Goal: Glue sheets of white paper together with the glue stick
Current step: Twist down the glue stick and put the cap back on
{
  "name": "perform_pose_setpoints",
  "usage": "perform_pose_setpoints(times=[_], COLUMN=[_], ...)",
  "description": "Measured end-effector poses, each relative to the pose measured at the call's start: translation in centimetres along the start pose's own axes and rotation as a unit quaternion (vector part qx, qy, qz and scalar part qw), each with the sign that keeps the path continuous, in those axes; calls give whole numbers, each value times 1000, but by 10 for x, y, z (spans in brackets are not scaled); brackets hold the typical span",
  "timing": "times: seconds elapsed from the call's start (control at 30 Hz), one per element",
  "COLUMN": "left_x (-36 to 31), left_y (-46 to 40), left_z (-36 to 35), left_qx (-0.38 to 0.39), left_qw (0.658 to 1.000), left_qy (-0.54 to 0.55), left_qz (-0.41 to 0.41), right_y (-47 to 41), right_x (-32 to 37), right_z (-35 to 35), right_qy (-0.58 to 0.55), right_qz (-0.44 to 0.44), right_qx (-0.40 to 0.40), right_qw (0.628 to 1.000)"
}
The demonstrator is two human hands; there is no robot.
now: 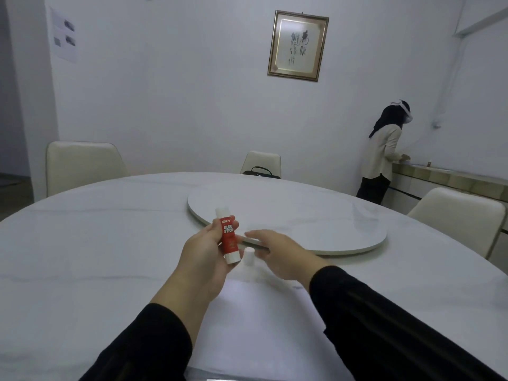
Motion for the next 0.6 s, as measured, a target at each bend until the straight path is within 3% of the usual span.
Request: perform_pose_setpoints(times=[0.1, 0.23, 0.37, 0.43, 0.5, 0.6], left_x=[-1, -1, 3, 5, 7, 12], left_y=[0, 1, 3, 6, 9, 14], left_z=[-1, -5, -9, -12, -16, -21], left_qx=[0, 9, 42, 66, 99, 141], left_qw=[1000, 1000, 998, 997, 992, 981], left_qy=[-1, -17, -39, -50, -77, -135], left_qz=[6, 5, 5, 6, 6, 7], right_y=[-12, -18, -11, -5, 8, 34], right_x=[1, -2, -9, -8, -4, 7], right_z=[-22, -26, -23, -12, 12, 41], right_qy=[20, 64, 26, -38, -254, -573], right_qz=[12, 20, -8, -30, -54, 31], right_qx=[16, -55, -74, -127, -238, -277], right_qw=[1000, 996, 997, 991, 936, 771])
Point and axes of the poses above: each hand's wrist, its own y-axis away from the middle knuckle, its own z-axis out of the back of the hand, x = y × z, the point moved 3 cm from there along -y, towards the middle knuckle, and after that the axes turned 15 degrees about -y, right-handed, at the moved point
